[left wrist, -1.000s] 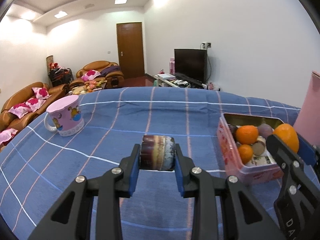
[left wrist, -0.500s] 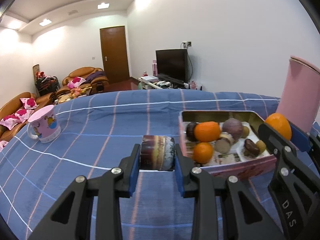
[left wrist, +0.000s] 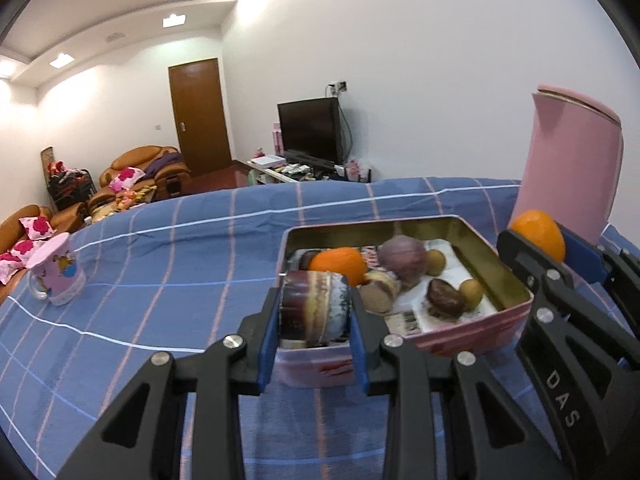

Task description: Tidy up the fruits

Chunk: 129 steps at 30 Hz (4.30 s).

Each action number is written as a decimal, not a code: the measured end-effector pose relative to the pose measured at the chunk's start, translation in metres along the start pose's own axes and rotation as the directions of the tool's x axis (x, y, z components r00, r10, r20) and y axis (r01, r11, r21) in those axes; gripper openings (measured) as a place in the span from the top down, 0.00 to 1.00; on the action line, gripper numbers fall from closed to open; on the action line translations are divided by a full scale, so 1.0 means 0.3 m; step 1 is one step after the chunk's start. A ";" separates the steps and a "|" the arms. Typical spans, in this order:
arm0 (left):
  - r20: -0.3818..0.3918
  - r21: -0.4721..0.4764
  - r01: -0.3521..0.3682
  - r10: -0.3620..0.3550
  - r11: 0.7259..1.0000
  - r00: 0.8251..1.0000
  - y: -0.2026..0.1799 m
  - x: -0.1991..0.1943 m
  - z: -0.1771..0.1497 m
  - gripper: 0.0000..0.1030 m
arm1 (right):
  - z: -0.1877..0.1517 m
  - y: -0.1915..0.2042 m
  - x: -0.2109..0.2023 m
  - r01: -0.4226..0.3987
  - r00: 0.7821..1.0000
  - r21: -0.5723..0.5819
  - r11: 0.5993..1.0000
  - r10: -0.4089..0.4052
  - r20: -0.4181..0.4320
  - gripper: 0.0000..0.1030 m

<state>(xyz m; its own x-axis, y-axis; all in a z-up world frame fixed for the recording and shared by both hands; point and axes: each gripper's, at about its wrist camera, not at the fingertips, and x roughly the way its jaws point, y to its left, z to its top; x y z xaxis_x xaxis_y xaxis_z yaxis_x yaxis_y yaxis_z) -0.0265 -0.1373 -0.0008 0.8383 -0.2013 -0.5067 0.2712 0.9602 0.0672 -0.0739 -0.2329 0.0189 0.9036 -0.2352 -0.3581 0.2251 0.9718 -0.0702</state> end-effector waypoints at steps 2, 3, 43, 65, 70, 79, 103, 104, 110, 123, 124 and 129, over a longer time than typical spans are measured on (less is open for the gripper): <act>-0.011 -0.002 0.019 -0.019 1.000 1.000 -0.017 0.009 0.005 0.68 | 0.001 -0.023 0.005 0.013 1.000 0.003 1.000 -0.013 0.001 0.64; -0.016 -0.006 0.031 -0.031 1.000 0.999 -0.024 0.013 0.007 0.68 | 0.002 -0.032 0.005 0.019 1.000 0.005 1.000 -0.019 0.001 0.64; -0.027 -0.075 0.035 -0.037 0.997 0.999 -0.006 0.231 0.134 0.68 | 0.074 -0.085 0.284 -0.030 0.990 0.144 0.989 0.049 -0.131 0.64; -0.130 -0.189 0.005 -0.030 0.982 0.991 0.077 0.295 0.120 0.15 | 0.037 -0.126 0.438 -0.213 0.925 0.339 0.916 0.301 -0.233 0.63; -0.115 -0.182 -0.013 -0.008 0.983 0.993 0.077 0.283 0.118 0.02 | 0.033 -0.139 0.417 -0.210 0.929 0.350 0.913 0.297 -0.219 0.63; -0.107 -0.116 -0.020 0.008 0.993 0.994 0.047 0.250 0.112 0.00 | 0.062 -0.124 0.276 -0.153 0.982 0.259 0.954 0.177 -0.072 0.25; 0.079 -0.091 -0.068 0.075 0.994 0.994 0.067 0.025 0.058 0.00 | 0.035 -0.094 0.021 -0.026 0.990 0.181 0.983 0.001 0.140 0.19; 0.087 -0.091 -0.070 0.077 0.993 0.993 0.069 0.015 0.055 0.00 | 0.029 -0.095 0.012 -0.028 0.990 0.180 0.983 0.002 0.141 0.19; 0.116 -0.096 -0.076 0.087 0.992 0.989 0.083 -0.025 0.036 0.00 | 0.014 -0.079 -0.047 -0.015 0.987 0.160 0.987 -0.011 0.162 0.19; 0.118 -0.095 -0.073 0.084 0.993 0.989 0.085 -0.038 0.020 0.00 | 0.014 -0.079 -0.061 -0.008 0.987 0.166 0.986 -0.020 0.162 0.19; 0.118 -0.094 -0.074 0.084 0.993 0.989 0.083 -0.038 0.021 0.00 | 0.014 -0.076 -0.060 -0.007 0.987 0.166 0.986 -0.020 0.161 0.19; 0.118 -0.089 -0.076 0.087 0.993 0.989 0.077 -0.038 0.023 0.00 | 0.014 -0.075 -0.060 -0.007 0.987 0.166 0.986 -0.020 0.161 0.19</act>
<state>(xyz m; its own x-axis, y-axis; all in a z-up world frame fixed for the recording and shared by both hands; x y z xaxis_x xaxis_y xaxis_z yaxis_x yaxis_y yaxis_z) -0.0266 -0.1142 0.0124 0.9086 -0.1388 -0.3939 0.1631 0.9862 0.0286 -0.0938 -0.2507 0.0309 0.9459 -0.2542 -0.2016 0.2759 0.9572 0.0876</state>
